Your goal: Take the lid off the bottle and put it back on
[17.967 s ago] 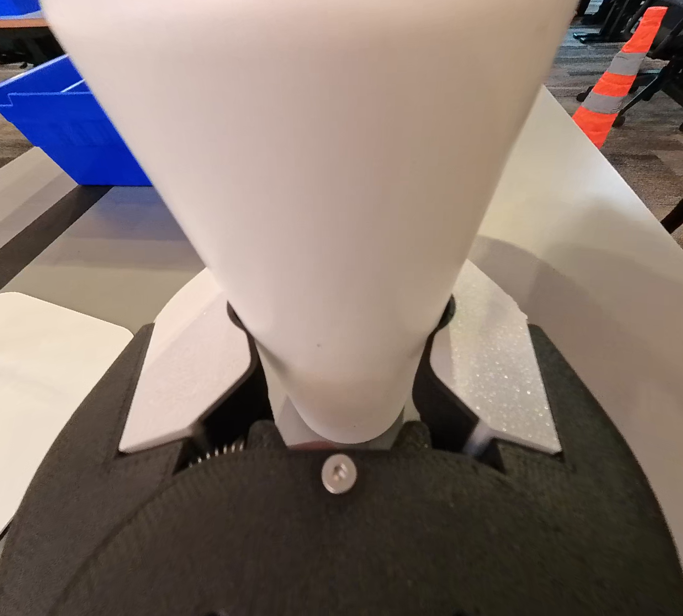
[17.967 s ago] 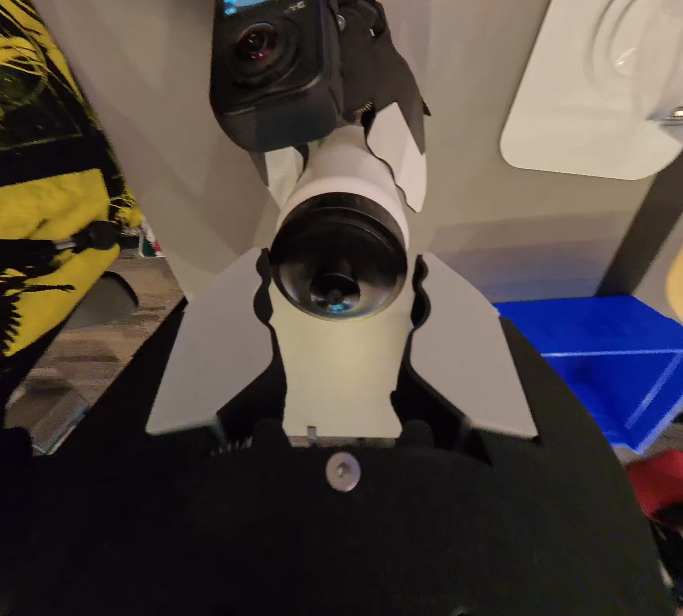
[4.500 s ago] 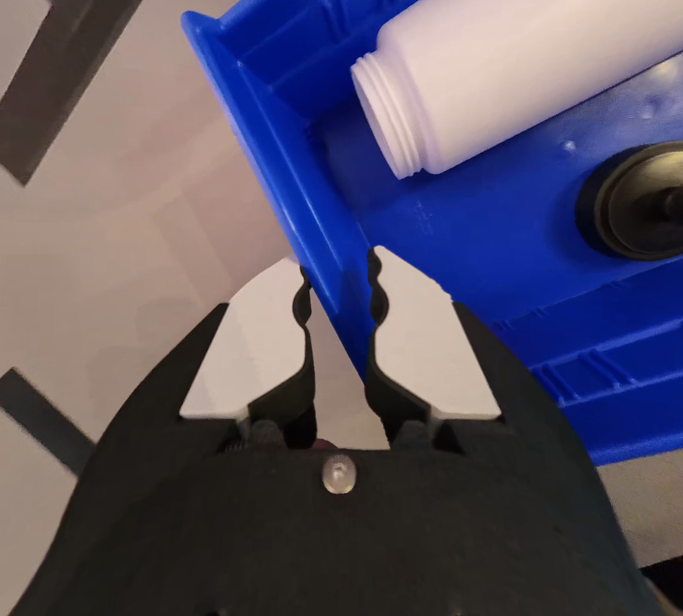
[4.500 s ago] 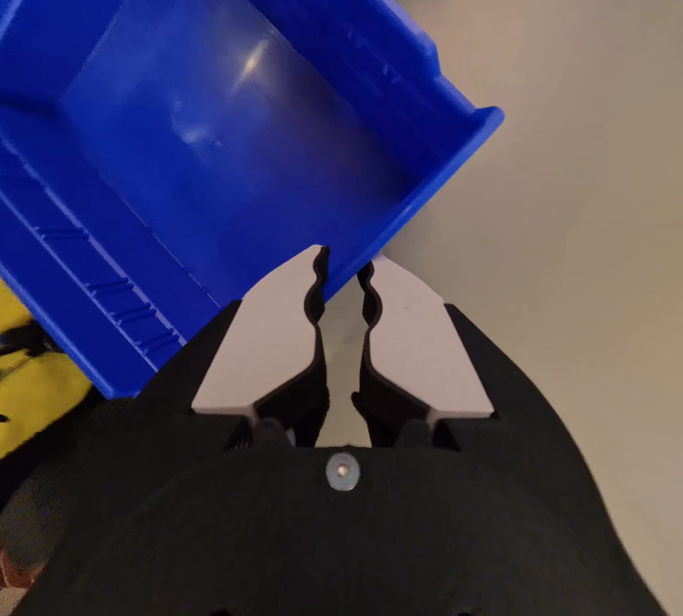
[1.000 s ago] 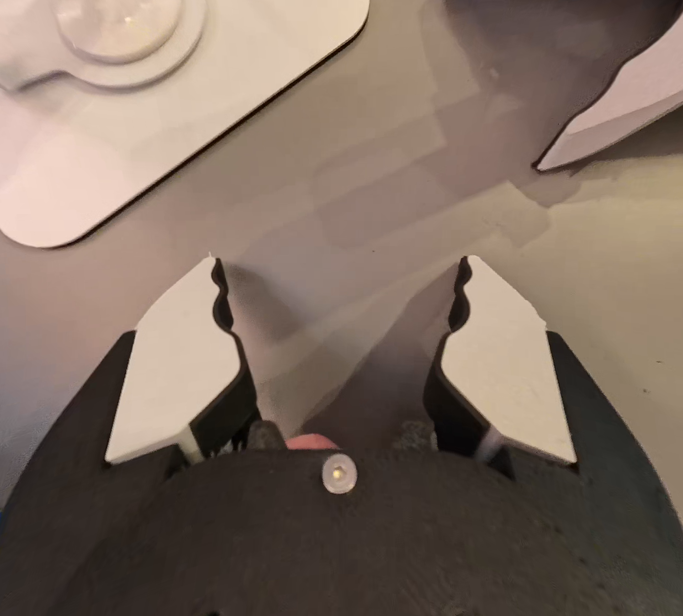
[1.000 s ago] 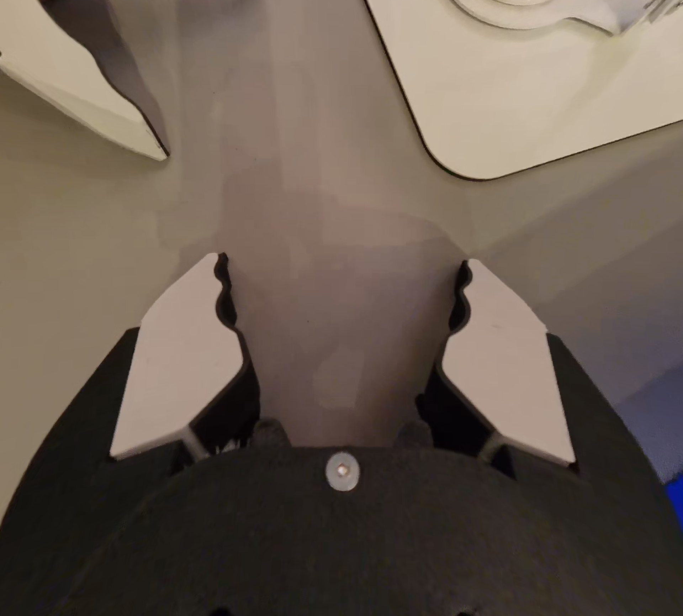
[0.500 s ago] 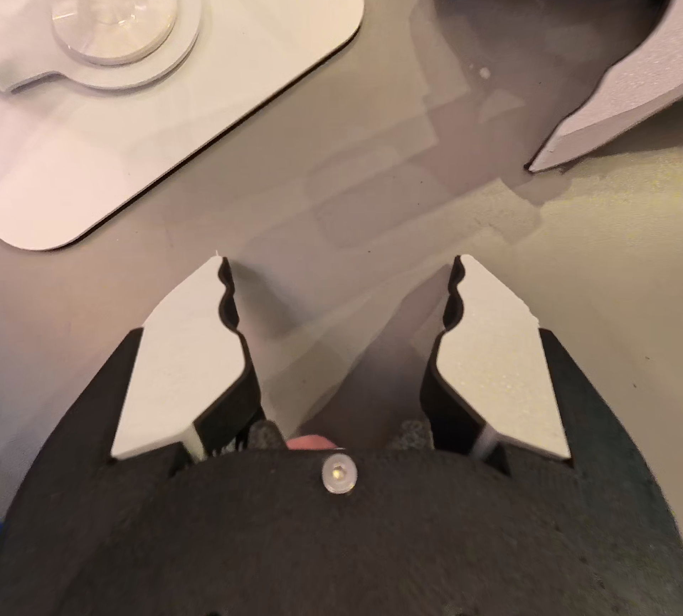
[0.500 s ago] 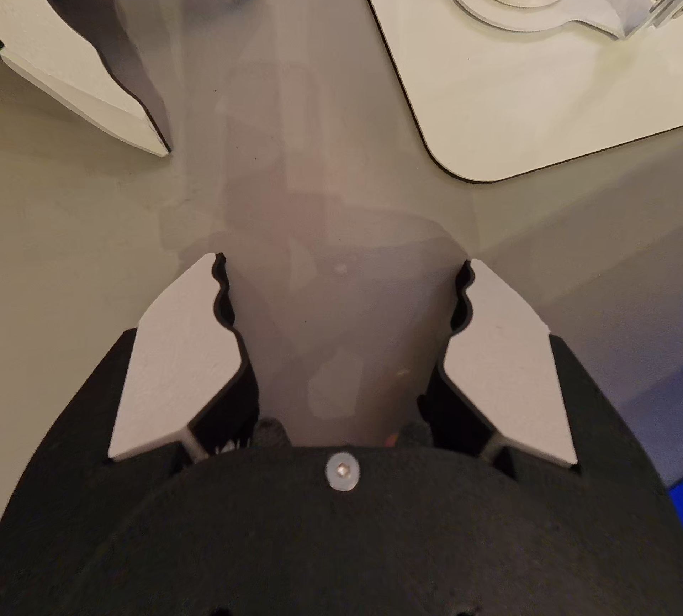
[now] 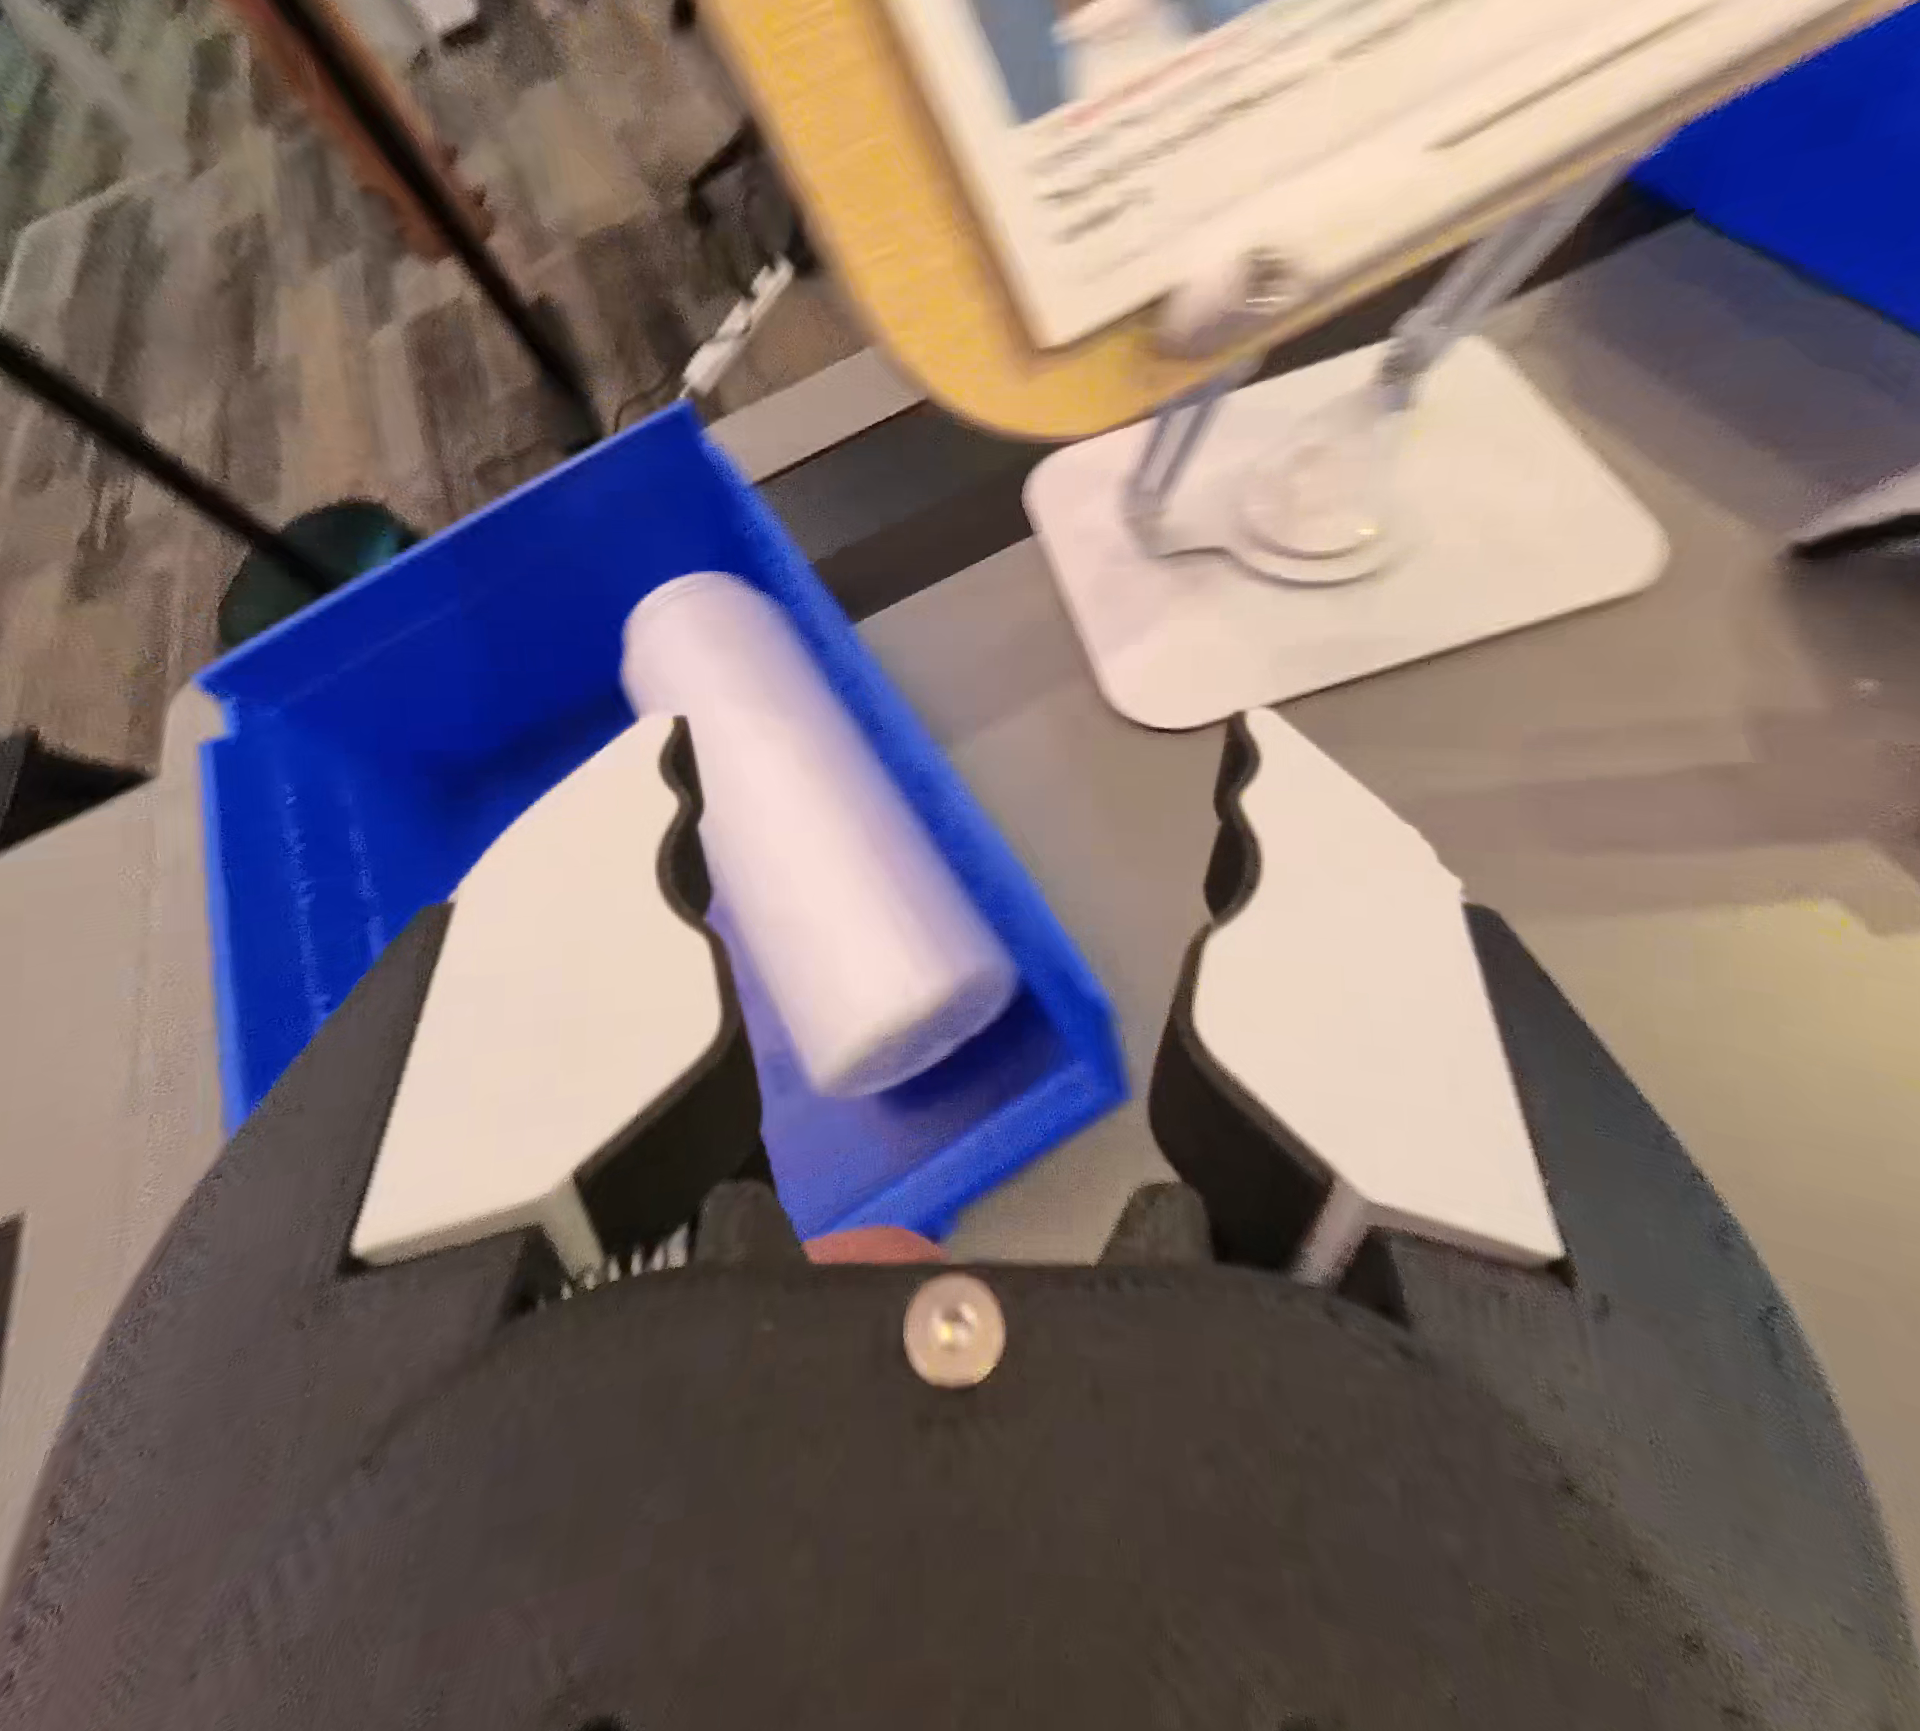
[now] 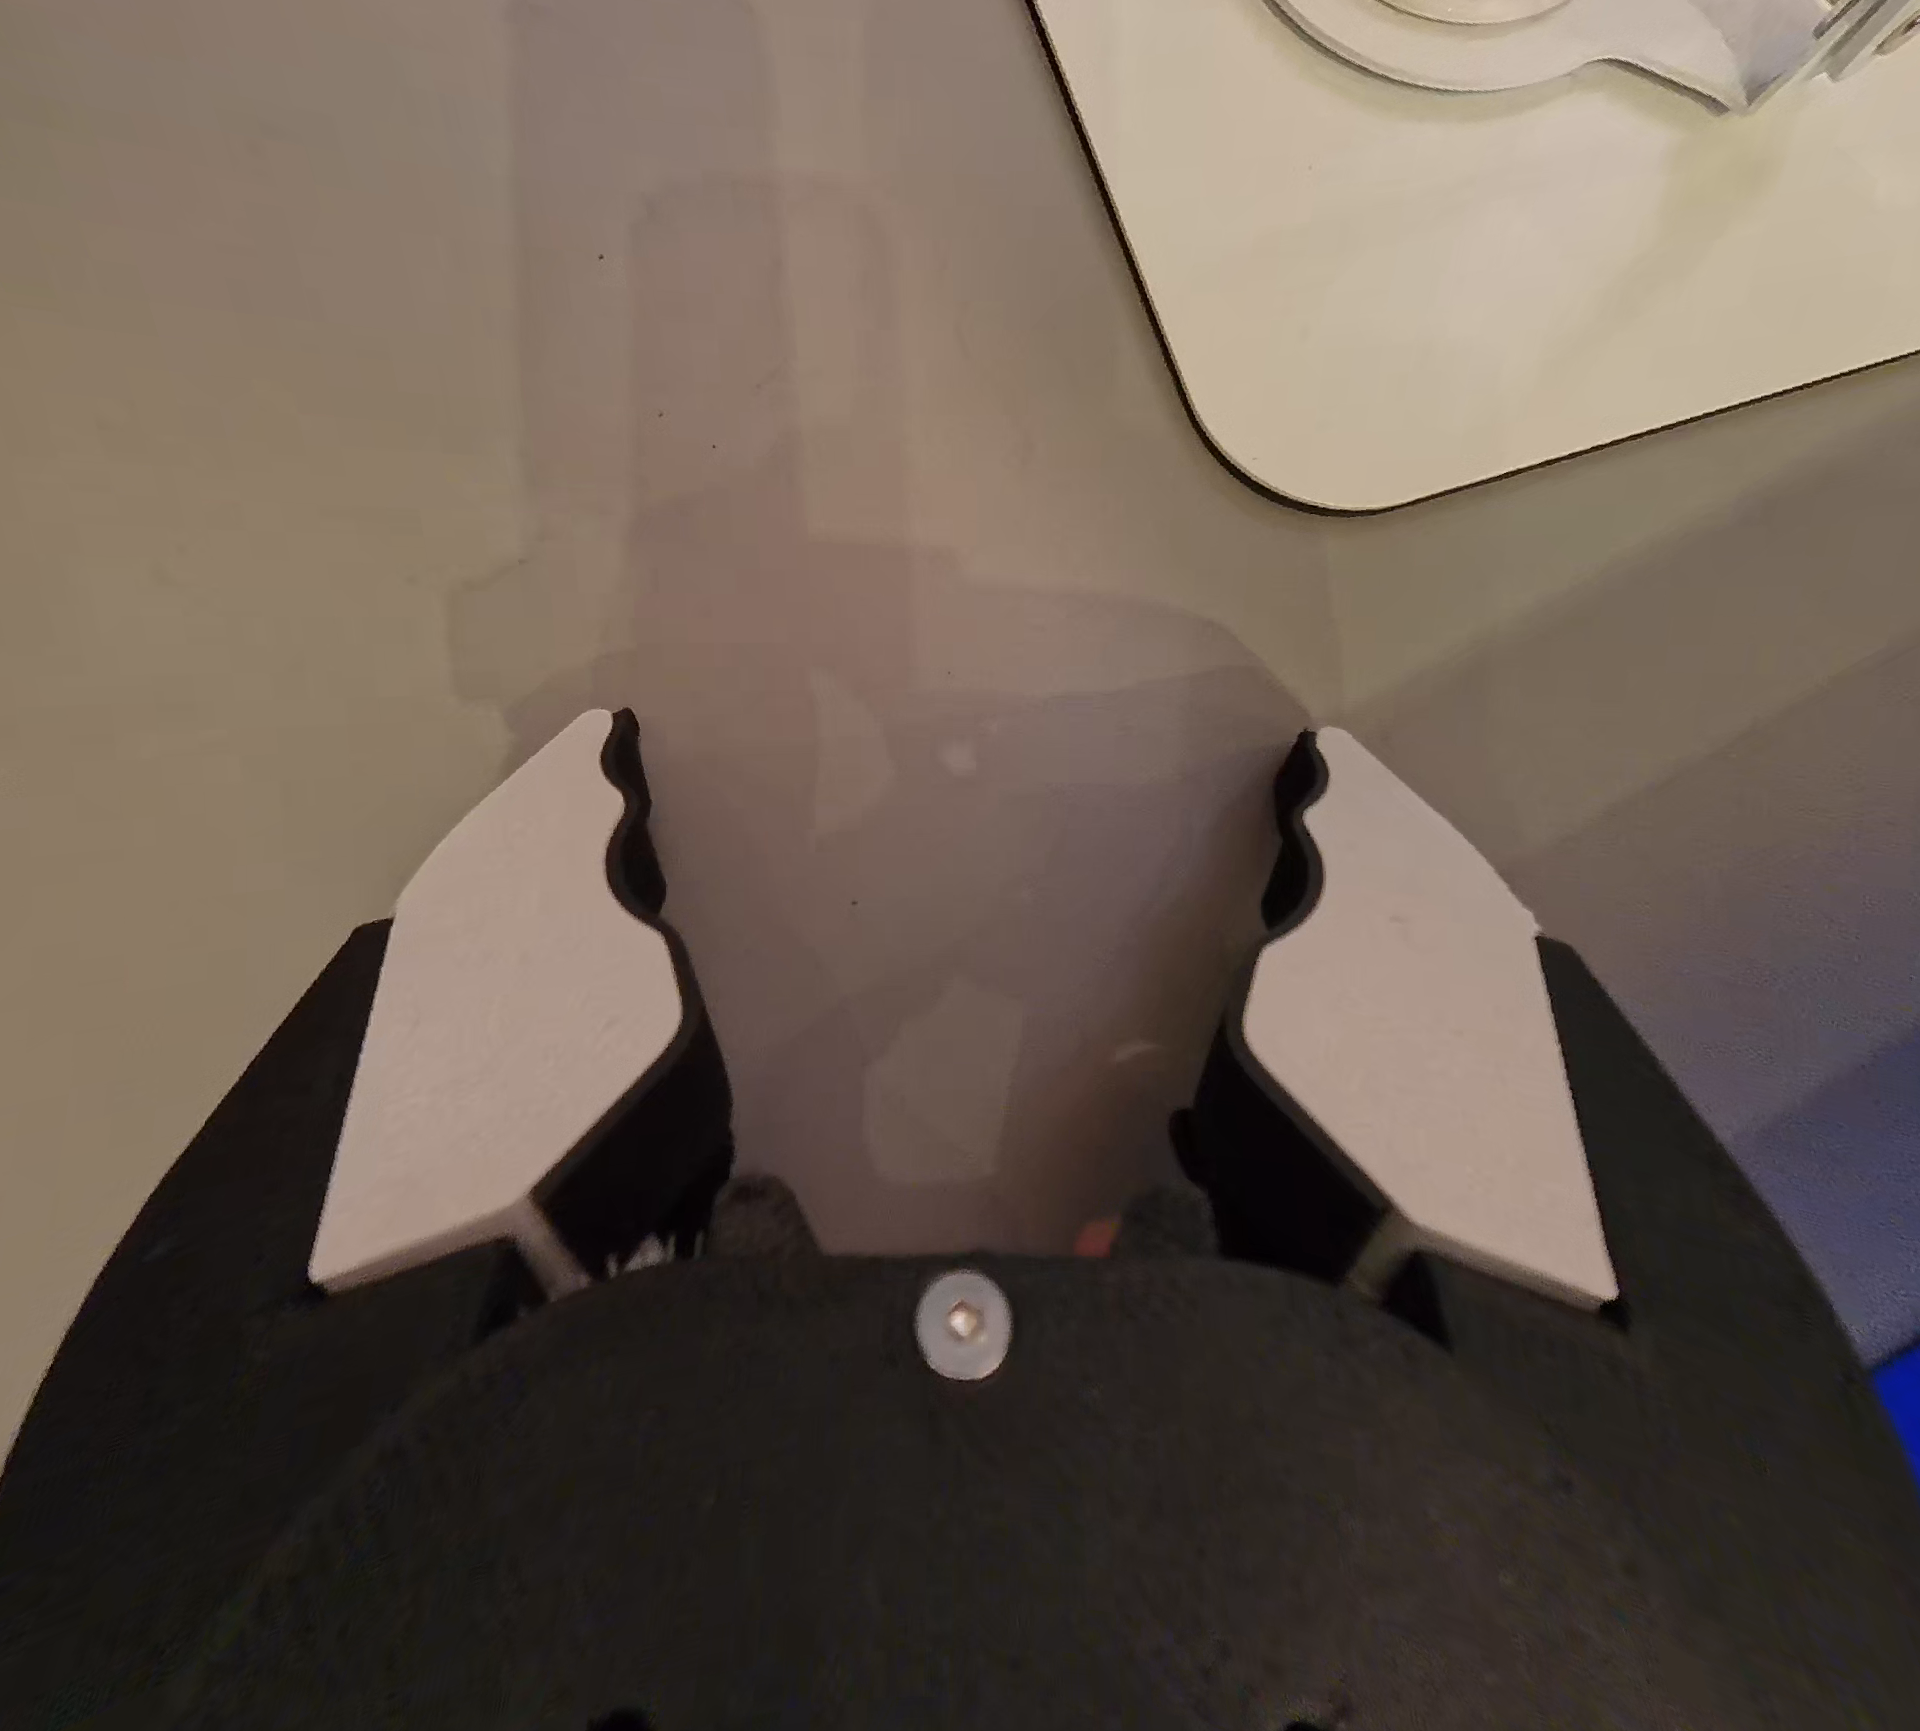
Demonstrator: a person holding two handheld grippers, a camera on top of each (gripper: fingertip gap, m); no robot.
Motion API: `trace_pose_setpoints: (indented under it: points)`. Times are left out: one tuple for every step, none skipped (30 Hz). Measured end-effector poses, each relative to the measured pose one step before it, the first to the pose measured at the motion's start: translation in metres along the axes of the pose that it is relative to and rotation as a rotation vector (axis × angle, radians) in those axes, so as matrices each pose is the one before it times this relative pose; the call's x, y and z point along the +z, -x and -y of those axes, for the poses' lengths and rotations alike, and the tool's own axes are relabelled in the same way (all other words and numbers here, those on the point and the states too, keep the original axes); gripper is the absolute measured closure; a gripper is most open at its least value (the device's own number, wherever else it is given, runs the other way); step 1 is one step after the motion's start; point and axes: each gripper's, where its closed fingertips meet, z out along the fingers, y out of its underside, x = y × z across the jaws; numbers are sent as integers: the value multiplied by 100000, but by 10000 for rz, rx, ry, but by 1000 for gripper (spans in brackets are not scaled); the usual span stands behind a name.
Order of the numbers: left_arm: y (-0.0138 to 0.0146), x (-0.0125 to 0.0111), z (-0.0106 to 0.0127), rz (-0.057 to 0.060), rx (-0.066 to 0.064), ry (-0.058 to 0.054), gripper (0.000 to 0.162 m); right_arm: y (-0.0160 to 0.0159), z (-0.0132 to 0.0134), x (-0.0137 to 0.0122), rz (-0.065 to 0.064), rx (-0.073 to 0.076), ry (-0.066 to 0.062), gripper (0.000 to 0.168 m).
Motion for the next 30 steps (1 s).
trace_pose_setpoints:
  points:
    - [1697, 846, -185, 126, -299, 349, 66, 1, 1, 0, -1, 2, -1, 54]
    - [1452, 1089, -259, 67, -326, 396, 63, -9, -1, -1, -1, 3, -1, 54]
    - [1185, 1284, -372, -10, -287, 484, 61, 0, 8, -7, -1, 2, -1, 54]
    - [988, 1443, -465, -65, -266, 521, 59, -11, 1, 0, -2, 2, -2, 54]
    - [758, 1530, -573, -154, -322, 589, 58, -2, -4, -5, -3, -2, -3, 54]
    - [590, 1550, -591, -157, -254, 604, 58, -10, 5, -9, 2, -3, 0, 54]
    - [625, 1541, -515, -49, -148, 525, 58, -8, 2, 1, 0, 2, -3, 55]
    - [359, 1357, -169, -232, -242, 308, 46, -7, -7, -7, 0, 0, -1, 55]
    - [-176, 875, 44, -674, -574, 221, 51, 1, 7, -7, 0, 1, 0, 55]
    - [-86, 692, -14, -571, -504, 335, 52, 0, 2, 1, 0, 1, -1, 55]
    - [-59, 463, 133, -386, -278, 269, 55, -9, -1, -1, 1, 0, -1, 55]
    - [188, 295, 279, -76, -101, 124, 54, 2, -6, -6, 2, -4, -1, 55]
    - [135, 165, 253, -34, -31, 138, 54, -17, 6, -9, 4, -4, -3, 55]
    - [80, 24, 196, -27, 12, 139, 55, -6, -8, -7, 5, -7, -1, 55]
    - [176, -134, 346, 65, 39, -25, 56, -3, -6, -6, 6, -6, -3, 56]
    - [236, -276, 508, 97, -13, -216, 59, -12, -1, -15, 7, -5, -3, 56]
    - [226, -304, 403, -1, -101, -197, 62, -4, -6, -7, 4, -3, -2, 56]
    - [225, -198, 214, -63, -166, -111, 63, -17, -1, -2, 3, -2, -2, 56]
    - [398, -25, 37, 31, -193, -47, 64, 4, -6, -6, 2, -2, 0, 56]
    - [648, 168, -237, 231, -80, 138, 64, -1, 0, 0, 0, -2, 0, 56]
    - [698, 385, -441, 307, -4, 249, 63, -12, -1, -1, 2, -6, 0, 56]
    - [418, 571, -492, 156, -14, 297, 62, -5, -6, -6, 3, -3, -3, 57]
    - [259, 660, -460, 98, -11, 269, 61, -9, 0, -1, 1, 0, -2, 57]
    - [366, 688, -514, 235, 68, 334, 60, -18, 7, -9, -2, 5, -3, 57]
    - [217, 739, -442, 193, 152, 318, 56, -2, 1, 1, -1, -1, -1, 57]
    - [-346, 721, -298, -163, 34, 266, 56, -9, -2, -2, 0, 1, 0, 57]
    - [-553, 367, -49, -411, -194, 165, 64, 0, 0, 0, 0, 0, 0, 57]
    - [109, 128, 188, 46, -60, -31, 69, 0, 1, 1, -1, 1, -1, 57]
    - [227, 250, -289, 241, 201, 364, 70, -11, -1, -1, -3, 3, -1, 57]
    - [273, 447, -571, 325, 284, 497, 73, -3, -5, 8, -4, 3, -1, 58]
